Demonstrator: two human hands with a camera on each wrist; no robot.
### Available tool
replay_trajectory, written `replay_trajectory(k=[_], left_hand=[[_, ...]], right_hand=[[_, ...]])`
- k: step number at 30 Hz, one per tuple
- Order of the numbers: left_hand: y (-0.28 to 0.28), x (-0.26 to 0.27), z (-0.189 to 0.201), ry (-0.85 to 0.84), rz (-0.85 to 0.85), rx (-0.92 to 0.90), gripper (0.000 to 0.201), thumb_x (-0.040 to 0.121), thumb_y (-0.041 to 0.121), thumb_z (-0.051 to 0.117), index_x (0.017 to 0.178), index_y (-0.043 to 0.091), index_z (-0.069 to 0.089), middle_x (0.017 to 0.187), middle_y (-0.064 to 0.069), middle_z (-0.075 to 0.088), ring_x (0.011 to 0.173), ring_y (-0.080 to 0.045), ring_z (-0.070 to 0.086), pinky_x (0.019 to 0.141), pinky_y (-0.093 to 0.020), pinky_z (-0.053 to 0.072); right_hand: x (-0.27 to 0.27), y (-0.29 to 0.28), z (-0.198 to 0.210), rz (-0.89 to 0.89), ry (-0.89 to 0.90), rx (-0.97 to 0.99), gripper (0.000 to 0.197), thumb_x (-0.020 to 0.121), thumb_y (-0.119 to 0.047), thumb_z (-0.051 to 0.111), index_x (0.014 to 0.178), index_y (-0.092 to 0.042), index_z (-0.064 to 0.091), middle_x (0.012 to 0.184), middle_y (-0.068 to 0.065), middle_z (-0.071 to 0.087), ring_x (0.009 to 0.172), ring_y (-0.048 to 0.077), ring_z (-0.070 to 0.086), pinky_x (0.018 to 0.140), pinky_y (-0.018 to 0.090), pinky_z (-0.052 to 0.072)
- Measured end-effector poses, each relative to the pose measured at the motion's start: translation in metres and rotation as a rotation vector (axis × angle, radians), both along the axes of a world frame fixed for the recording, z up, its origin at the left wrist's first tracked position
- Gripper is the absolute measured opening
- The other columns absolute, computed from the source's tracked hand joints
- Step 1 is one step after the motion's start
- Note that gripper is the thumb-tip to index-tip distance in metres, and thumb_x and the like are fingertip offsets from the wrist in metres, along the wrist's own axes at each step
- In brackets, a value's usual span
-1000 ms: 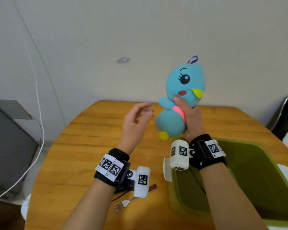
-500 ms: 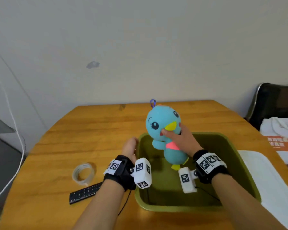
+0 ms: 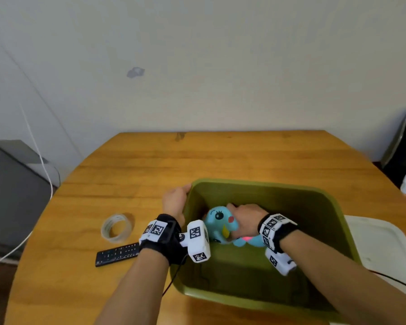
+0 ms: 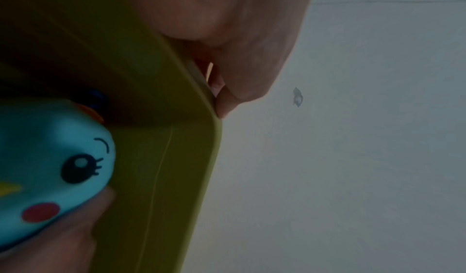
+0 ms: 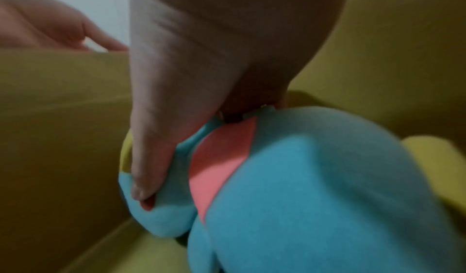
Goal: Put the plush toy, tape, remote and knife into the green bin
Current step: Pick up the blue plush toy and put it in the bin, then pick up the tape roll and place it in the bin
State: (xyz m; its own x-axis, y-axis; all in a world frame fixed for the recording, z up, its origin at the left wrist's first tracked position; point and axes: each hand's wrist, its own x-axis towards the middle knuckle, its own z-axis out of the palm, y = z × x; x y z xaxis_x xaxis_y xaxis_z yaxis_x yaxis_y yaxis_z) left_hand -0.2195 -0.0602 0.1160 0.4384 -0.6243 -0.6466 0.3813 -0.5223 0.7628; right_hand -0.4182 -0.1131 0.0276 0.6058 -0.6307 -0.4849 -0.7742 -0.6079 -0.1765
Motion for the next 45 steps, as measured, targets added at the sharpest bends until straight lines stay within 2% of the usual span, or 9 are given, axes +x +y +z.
replay_trajectory(k=[7, 15, 19, 25, 30, 34, 37, 40, 45], left_hand=[[-0.005, 0.003, -0.014, -0.033, 0.039, -0.018, 0.017, 0.087, 0.016, 0.068, 0.097, 0.003, 0.071, 0.082, -0.016, 0.073, 0.074, -0.028, 0.069, 0.067, -0.036, 0.058], [-0.005, 0.005, -0.016, 0.014, 0.052, -0.045, 0.013, 0.087, 0.014, 0.069, 0.091, 0.002, 0.07, 0.078, -0.017, 0.072, 0.072, -0.029, 0.069, 0.076, -0.045, 0.059], [-0.001, 0.011, -0.008, 0.075, -0.059, -0.004, 0.018, 0.092, 0.022, 0.065, 0.09, 0.004, 0.066, 0.077, -0.015, 0.069, 0.07, -0.027, 0.064, 0.067, -0.038, 0.058], [0.002, 0.05, -0.022, 0.178, -0.205, -0.022, 0.021, 0.096, 0.028, 0.055, 0.107, 0.015, 0.067, 0.088, 0.001, 0.066, 0.077, -0.016, 0.059, 0.061, -0.029, 0.048], [0.015, 0.13, -0.048, 0.131, 0.092, -0.06, 0.025, 0.098, 0.019, 0.051, 0.12, 0.012, 0.061, 0.105, -0.002, 0.066, 0.089, -0.018, 0.062, 0.078, -0.035, 0.05], [0.029, 0.194, -0.07, -0.2, 0.171, 0.216, 0.041, 0.099, 0.01, 0.045, 0.139, 0.0, 0.045, 0.144, -0.019, 0.05, 0.121, -0.032, 0.054, 0.095, -0.042, 0.046], [0.036, 0.222, -0.091, -0.474, 0.03, 0.316, 0.061, 0.085, 0.031, 0.057, 0.144, 0.018, 0.044, 0.144, -0.02, 0.05, 0.093, -0.031, 0.057, 0.082, -0.037, 0.05], [0.036, 0.238, -0.123, -0.628, -0.231, 0.499, 0.093, 0.061, 0.063, 0.065, 0.145, 0.038, 0.037, 0.152, -0.014, 0.037, 0.127, -0.042, 0.044, 0.102, -0.057, 0.042], [0.045, 0.221, -0.132, -0.691, -0.346, 0.578, 0.098, 0.065, 0.049, 0.08, 0.148, 0.031, 0.031, 0.144, -0.02, 0.036, 0.125, -0.048, 0.043, 0.099, -0.058, 0.044]], right_hand=[[0.005, -0.001, -0.04, 0.104, -0.064, -0.047, 0.088, 0.079, -0.083, 0.051, 0.135, -0.016, 0.045, 0.134, 0.004, 0.065, 0.113, 0.027, 0.063, 0.085, 0.039, 0.051], [0.007, 0.008, -0.046, 0.283, -0.077, -0.45, 0.095, 0.075, -0.091, 0.033, 0.109, -0.007, 0.064, 0.098, 0.01, 0.068, 0.082, 0.03, 0.064, 0.07, 0.038, 0.048], [0.006, 0.007, -0.024, 0.271, -0.238, -0.582, 0.078, 0.075, -0.084, 0.045, 0.08, -0.01, 0.069, 0.079, 0.008, 0.061, 0.069, 0.028, 0.059, 0.064, 0.037, 0.047], [0.022, 0.004, 0.037, 0.053, -0.558, -0.586, 0.055, 0.094, -0.049, 0.05, 0.048, -0.019, 0.048, 0.042, -0.007, 0.042, 0.036, 0.015, 0.039, 0.04, 0.024, 0.023], [0.046, 0.012, 0.082, -0.187, -0.873, -0.475, 0.052, 0.098, -0.032, 0.054, 0.051, -0.023, 0.036, 0.043, -0.004, 0.03, 0.04, 0.013, 0.025, 0.042, 0.029, 0.024], [0.066, 0.018, 0.098, -0.284, -0.949, -0.391, 0.052, 0.1, -0.03, 0.057, 0.053, -0.007, 0.054, 0.042, 0.007, 0.04, 0.038, 0.019, 0.031, 0.042, 0.036, 0.029], [0.08, 0.022, 0.102, -0.316, -0.981, -0.372, 0.054, 0.1, -0.035, 0.053, 0.057, -0.004, 0.059, 0.045, 0.012, 0.051, 0.041, 0.029, 0.046, 0.045, 0.044, 0.037], [0.094, 0.025, 0.104, -0.349, -1.005, -0.361, 0.054, 0.1, -0.036, 0.051, 0.057, -0.004, 0.059, 0.047, 0.013, 0.053, 0.044, 0.028, 0.048, 0.048, 0.047, 0.04], [0.116, 0.024, 0.106, -0.37, -1.015, -0.306, 0.048, 0.1, -0.035, 0.055, 0.063, -0.007, 0.068, 0.046, 0.004, 0.053, 0.043, 0.019, 0.044, 0.045, 0.036, 0.033]])
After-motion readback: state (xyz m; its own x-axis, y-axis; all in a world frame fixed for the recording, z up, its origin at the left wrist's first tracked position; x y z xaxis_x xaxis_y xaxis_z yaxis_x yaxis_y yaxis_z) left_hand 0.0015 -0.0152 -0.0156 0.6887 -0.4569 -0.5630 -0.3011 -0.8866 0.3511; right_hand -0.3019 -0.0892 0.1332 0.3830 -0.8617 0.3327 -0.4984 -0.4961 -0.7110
